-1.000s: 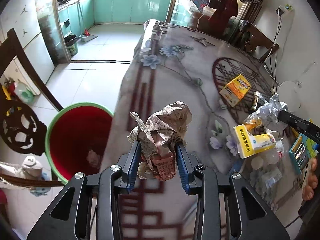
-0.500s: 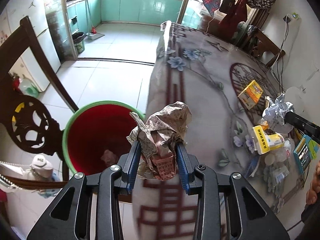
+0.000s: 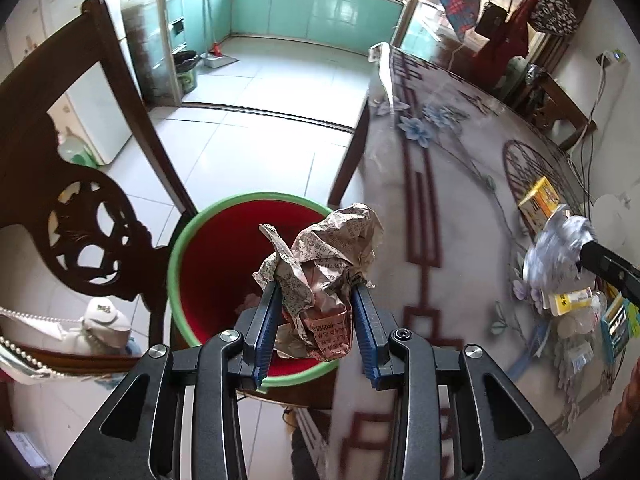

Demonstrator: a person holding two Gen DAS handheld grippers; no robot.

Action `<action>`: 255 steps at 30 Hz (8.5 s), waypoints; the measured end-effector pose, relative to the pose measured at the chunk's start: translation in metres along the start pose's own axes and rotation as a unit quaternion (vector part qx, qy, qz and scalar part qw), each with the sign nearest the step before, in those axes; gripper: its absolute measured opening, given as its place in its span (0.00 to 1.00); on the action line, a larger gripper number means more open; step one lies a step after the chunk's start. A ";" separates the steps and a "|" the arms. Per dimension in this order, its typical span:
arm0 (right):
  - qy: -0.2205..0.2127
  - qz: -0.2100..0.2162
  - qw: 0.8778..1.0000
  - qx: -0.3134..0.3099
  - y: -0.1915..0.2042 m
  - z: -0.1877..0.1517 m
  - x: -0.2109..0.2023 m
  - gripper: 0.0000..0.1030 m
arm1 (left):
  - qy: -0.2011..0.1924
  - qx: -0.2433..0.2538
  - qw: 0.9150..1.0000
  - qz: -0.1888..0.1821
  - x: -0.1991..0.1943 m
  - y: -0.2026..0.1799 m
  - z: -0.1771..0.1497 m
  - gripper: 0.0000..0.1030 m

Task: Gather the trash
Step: 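Drop the patterned paper into the red bucket by opening the left tool, then grasp a white wrapper with left tool while right tool grasps paper cups, then carry the white wrapper over the red bucket and open the left tool, then grasp the yellow box with left tool while right tool grasps the clear water bottle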

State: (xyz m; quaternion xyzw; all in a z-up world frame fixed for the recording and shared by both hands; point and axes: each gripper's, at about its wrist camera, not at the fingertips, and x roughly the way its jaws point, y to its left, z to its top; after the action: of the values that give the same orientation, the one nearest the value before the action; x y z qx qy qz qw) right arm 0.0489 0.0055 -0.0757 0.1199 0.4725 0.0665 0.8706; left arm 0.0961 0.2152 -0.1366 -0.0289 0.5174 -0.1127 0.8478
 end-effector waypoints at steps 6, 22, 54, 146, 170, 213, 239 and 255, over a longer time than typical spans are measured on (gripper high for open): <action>0.013 0.025 0.999 -0.019 0.025 0.005 0.019 0.33 | 0.002 -0.019 1.000 0.012 0.001 0.023 0.000 0.32; 0.139 0.058 0.987 -0.063 0.045 -0.042 0.077 0.58 | 0.010 -0.054 0.998 0.029 0.009 0.059 0.003 0.32; 0.050 0.031 0.994 -0.090 0.064 -0.012 0.026 0.58 | -0.013 -0.027 0.999 0.023 -0.004 0.032 0.005 0.60; -0.082 -0.063 0.992 0.077 -0.190 -0.004 -0.098 0.33 | -0.020 0.094 0.992 -0.082 -0.018 -0.199 0.007 0.11; -0.058 -0.041 0.997 0.023 -0.053 0.001 -0.056 0.33 | -0.039 0.008 0.999 -0.035 -0.028 -0.051 0.013 0.11; 0.079 0.091 0.987 -0.109 0.124 0.027 0.116 0.33 | 0.025 -0.096 0.995 0.029 0.030 0.106 0.016 0.11; 0.037 0.054 0.995 -0.074 0.087 0.016 0.058 0.38 | 0.008 -0.045 0.999 -0.003 0.019 0.072 0.018 0.60; -0.002 -0.016 1.000 0.015 -0.011 -0.021 -0.016 0.43 | -0.011 0.029 0.999 -0.039 0.001 0.002 0.012 0.62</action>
State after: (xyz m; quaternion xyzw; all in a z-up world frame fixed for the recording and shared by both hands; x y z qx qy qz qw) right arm 0.0223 -0.0058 -0.0764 0.1260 0.4740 0.0455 0.8703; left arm 0.1073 0.2164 -0.1327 -0.0256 0.5028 -0.1600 0.8491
